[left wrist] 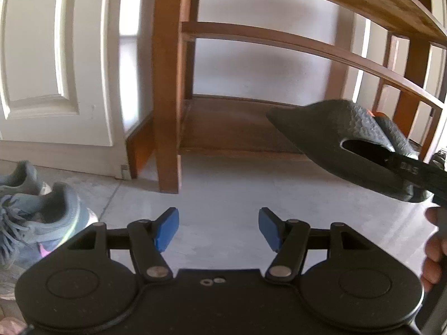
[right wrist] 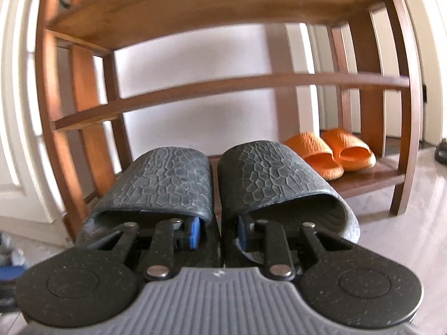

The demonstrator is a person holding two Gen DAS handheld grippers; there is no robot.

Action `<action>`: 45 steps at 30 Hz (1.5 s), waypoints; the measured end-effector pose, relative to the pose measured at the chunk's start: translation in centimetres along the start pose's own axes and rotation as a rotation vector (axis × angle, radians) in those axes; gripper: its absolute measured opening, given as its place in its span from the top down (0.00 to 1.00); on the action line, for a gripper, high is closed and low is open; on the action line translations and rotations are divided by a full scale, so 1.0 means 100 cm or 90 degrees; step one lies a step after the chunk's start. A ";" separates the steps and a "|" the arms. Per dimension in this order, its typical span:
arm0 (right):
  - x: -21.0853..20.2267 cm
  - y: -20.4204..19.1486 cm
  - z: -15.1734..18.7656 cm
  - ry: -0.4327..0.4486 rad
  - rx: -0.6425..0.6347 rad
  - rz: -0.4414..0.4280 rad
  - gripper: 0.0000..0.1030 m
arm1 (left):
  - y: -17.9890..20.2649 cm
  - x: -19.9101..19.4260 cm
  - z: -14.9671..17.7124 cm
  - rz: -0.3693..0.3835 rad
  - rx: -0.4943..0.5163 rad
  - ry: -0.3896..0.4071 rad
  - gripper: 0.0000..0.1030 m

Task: Organize scattered shoes
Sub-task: 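Lift the paired black slides with the right tool toward the rack, then set the black slides on the lower shelf beside the orange slides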

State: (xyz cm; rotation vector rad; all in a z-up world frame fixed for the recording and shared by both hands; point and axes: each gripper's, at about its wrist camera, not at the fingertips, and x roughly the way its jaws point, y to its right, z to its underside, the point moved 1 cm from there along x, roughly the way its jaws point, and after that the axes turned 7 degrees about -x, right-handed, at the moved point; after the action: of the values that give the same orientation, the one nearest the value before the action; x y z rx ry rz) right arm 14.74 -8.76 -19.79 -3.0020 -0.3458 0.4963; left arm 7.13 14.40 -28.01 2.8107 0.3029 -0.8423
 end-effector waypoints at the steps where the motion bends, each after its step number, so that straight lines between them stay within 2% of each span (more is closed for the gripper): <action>1: 0.009 0.000 0.001 -0.006 0.010 0.002 0.69 | -0.002 0.001 0.000 -0.005 -0.003 0.000 0.39; 8: 0.055 -0.008 0.004 -0.002 -0.013 0.002 0.70 | -0.011 0.015 0.004 -0.025 -0.006 -0.014 0.39; 14: 0.113 -0.019 -0.003 0.004 -0.036 0.016 0.69 | -0.013 0.028 0.009 -0.033 -0.006 -0.029 0.39; 20: 0.141 -0.028 -0.011 0.003 -0.040 0.022 0.68 | -0.008 0.044 0.005 -0.031 0.002 -0.030 0.39; 26: 0.136 -0.024 -0.005 0.005 -0.049 0.016 0.64 | 0.000 0.071 -0.009 -0.033 0.027 -0.003 0.39; 45: 0.152 -0.020 -0.011 0.000 -0.074 0.011 0.60 | 0.034 0.139 -0.039 -0.043 0.085 0.056 0.39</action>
State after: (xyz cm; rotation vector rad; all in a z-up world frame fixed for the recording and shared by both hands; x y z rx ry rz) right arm 28.73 -3.34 -23.20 -3.1191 -0.3614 0.4942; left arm 21.35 13.99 -32.16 2.9831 0.3694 -0.7807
